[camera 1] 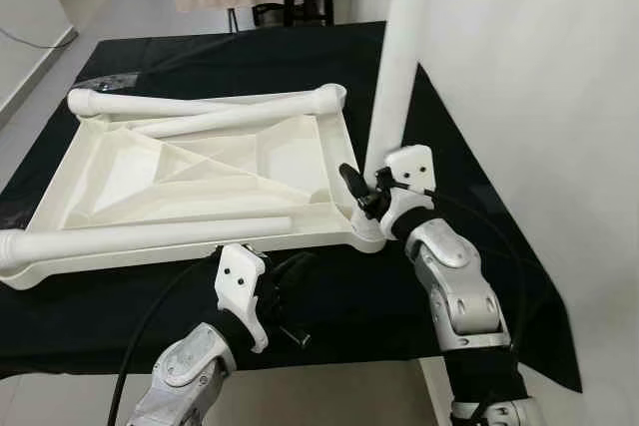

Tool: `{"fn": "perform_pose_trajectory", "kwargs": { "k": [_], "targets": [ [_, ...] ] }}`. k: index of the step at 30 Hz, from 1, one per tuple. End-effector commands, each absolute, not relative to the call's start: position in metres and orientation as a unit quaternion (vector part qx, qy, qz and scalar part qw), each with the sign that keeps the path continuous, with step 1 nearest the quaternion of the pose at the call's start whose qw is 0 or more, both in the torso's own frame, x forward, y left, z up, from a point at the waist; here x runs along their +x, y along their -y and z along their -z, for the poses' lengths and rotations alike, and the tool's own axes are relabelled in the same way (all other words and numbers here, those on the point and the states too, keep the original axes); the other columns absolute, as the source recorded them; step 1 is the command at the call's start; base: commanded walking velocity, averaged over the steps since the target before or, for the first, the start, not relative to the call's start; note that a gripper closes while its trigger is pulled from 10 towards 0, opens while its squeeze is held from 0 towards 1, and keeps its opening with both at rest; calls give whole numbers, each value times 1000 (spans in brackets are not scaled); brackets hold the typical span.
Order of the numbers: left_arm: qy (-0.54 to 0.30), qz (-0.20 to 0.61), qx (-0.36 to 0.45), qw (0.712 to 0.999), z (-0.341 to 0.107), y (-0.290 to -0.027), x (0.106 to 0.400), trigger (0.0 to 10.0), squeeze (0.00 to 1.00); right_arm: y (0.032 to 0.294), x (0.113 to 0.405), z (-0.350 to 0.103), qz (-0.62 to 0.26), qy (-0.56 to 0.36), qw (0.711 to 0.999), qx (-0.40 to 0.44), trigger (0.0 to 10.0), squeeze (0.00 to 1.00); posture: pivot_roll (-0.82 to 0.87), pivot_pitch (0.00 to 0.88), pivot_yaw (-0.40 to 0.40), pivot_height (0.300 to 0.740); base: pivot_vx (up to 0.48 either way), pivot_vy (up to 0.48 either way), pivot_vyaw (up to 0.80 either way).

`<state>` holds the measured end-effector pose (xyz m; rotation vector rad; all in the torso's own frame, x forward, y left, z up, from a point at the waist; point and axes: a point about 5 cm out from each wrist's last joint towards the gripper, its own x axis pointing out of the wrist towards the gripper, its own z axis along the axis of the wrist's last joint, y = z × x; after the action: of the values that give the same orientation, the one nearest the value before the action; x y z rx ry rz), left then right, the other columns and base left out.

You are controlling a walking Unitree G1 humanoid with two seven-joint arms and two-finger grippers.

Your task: Building children table

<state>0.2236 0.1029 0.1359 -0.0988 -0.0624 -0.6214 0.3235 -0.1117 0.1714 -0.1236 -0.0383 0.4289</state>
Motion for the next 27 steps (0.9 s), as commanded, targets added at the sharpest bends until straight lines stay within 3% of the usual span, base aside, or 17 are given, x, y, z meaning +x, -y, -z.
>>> {"fn": "perform_pose_trajectory", "kwargs": {
  "k": [1,3,7,8,11,12,18,19,27],
  "targets": [
    [21,301,-44,952,-131,-105,223,10000,0,112,322,-151,-231,-33,971,-47,10000,1000,2,133,-4,740,0,0,0],
    [19,304,-46,951,-131,-104,223,10000,0,106,321,-167,-306,-4,951,-33,10000,1000,-4,127,0,740,0,0,0],
    [18,308,-48,950,-131,-104,224,10000,0,108,323,-178,-375,22,926,-38,10000,1000,-4,126,2,740,0,0,0],
    [18,308,-48,950,-130,-103,224,10000,0,115,328,-181,-407,26,912,-46,10000,0,2,119,-2,740,0,0,0],
    [17,309,-49,950,-130,-102,224,10000,0,121,332,-183,-429,24,901,-54,10000,0,5,117,-4,740,0,0,0],
    [17,309,-49,950,-129,-102,224,10000,0,128,339,-188,-475,20,877,-70,10000,0,9,112,-10,740,0,0,0],
    [18,306,-49,951,-128,-101,224,10000,0,133,347,-199,-555,8,830,-60,10000,0,20,103,-18,740,0,0,0],
    [18,305,-49,951,-128,-100,223,10000,0,135,351,-201,-565,1,823,-49,0,0,24,100,-20,740,0,0,0],
    [17,305,-50,951,-127,-100,221,10000,0,144,358,-202,-575,-8,817,-33,0,0,21,103,-18,740,0,0,0]
  ]
}}
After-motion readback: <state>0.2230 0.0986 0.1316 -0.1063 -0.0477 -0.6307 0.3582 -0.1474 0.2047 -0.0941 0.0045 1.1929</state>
